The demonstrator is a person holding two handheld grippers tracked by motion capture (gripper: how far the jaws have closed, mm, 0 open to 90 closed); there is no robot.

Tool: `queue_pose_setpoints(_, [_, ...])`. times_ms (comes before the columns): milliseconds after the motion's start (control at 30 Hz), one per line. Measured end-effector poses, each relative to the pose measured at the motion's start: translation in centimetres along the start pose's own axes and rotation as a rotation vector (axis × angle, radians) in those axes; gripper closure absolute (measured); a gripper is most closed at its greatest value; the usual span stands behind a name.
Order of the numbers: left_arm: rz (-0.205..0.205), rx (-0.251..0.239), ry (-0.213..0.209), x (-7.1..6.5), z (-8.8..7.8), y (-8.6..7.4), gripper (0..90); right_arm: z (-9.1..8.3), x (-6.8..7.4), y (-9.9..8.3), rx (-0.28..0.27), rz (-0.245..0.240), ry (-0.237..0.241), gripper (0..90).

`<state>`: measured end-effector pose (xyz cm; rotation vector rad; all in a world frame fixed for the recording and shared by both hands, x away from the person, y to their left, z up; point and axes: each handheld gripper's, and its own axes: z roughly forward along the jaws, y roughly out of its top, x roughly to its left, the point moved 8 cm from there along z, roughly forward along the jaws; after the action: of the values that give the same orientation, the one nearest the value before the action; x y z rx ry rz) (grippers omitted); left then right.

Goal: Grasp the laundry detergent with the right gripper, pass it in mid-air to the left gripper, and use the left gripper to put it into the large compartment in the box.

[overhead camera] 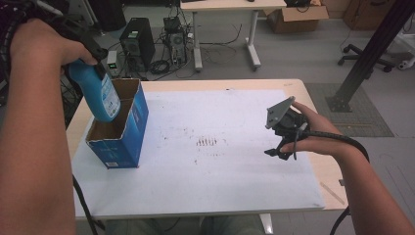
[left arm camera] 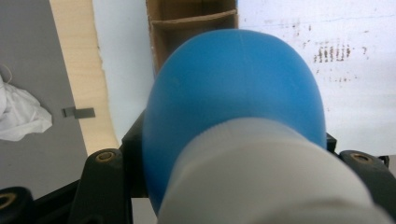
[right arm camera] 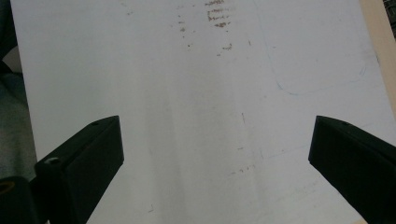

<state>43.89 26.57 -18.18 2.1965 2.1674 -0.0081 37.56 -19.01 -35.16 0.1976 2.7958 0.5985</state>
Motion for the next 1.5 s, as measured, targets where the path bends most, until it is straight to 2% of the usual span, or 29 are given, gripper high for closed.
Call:
queue_pose_setpoints(267, [-0.011,0.011,-0.018,0.9,2.4,-0.1,39.4,0.0,0.1,0.0,-0.006,0.005,-0.005,3.4])
queue_pose_setpoints(467, [0.0,0.017,0.002,1.0,4.1,-0.1,39.4,0.2,0.3,0.0,-0.009,0.003,-0.005,3.4])
queue_pose_setpoints(767, [0.005,0.036,-0.001,0.9,7.1,-0.1,39.4,0.4,0.4,0.0,-0.015,0.003,-0.006,3.4])
queue_pose_setpoints(1000, [0.003,0.045,0.015,1.2,9.3,-0.1,39.4,0.4,0.5,-0.1,-0.017,0.002,-0.008,3.4])
queue_pose_setpoints(1500, [0.008,0.063,0.023,1.2,13.0,0.0,39.4,0.6,0.6,-0.2,-0.012,0.004,-0.001,3.4])
